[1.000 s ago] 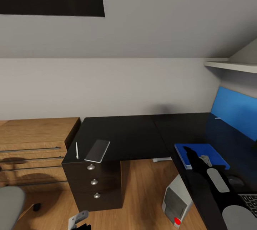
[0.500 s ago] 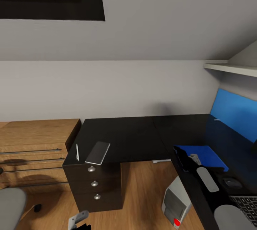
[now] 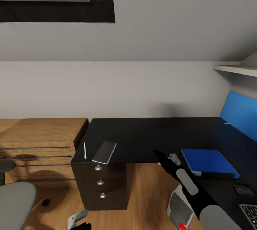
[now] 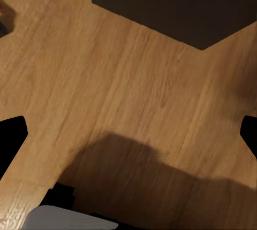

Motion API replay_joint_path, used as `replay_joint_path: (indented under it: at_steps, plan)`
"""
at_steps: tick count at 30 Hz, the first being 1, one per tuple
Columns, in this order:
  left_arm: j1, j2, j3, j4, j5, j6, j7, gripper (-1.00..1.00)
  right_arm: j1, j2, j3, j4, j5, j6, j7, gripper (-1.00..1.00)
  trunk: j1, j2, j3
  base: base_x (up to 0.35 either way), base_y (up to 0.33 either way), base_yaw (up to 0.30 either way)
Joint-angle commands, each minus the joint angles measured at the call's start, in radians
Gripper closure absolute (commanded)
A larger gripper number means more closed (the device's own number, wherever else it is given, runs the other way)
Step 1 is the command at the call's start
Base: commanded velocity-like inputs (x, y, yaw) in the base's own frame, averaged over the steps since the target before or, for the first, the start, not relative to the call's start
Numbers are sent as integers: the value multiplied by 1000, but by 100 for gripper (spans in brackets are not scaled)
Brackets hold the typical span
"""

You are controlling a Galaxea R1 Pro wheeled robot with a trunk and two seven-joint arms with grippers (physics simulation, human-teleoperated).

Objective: In the bedroom, organize the workspace by keeping the computer under the desk, ensuring the monitor is on the desk, placing the keyboard on the desk next to the monitor, placing the mouse on the desk next to the keyboard, moving the folder from the swivel chair onto the desk next to the mouse, stacking the notebook on top of the folder with the pen on top of the notebook, and positioning the swivel chair next to the desk.

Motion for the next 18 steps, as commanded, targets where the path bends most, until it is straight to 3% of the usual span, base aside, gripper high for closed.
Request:
replay_joint_path:
  at_steps: [1, 5, 8, 18]
  plan:
    - [-1, -1, 2, -2, 10, -5, 5, -100, 0, 1, 15, -1, -5, -7, 0, -100, 0, -1, -1, 0, 0, 260]
    - [-1, -2, 2, -2, 10, -49, 4, -100, 0, 10, 74, 0, -4, -33, 0, -100, 0, -1, 0, 0, 0, 269]
    - [-1, -2, 2, -2, 10, -61, 4, -100, 0, 13, 97, 1, -5, -39, 0, -100, 0, -1, 0, 0, 0, 255]
    - [-1, -2, 2, -1, 12, -69, 4, -100, -1, 19, 115, -1, -9, -42, 0, -100, 0, -1, 0, 0, 0, 65]
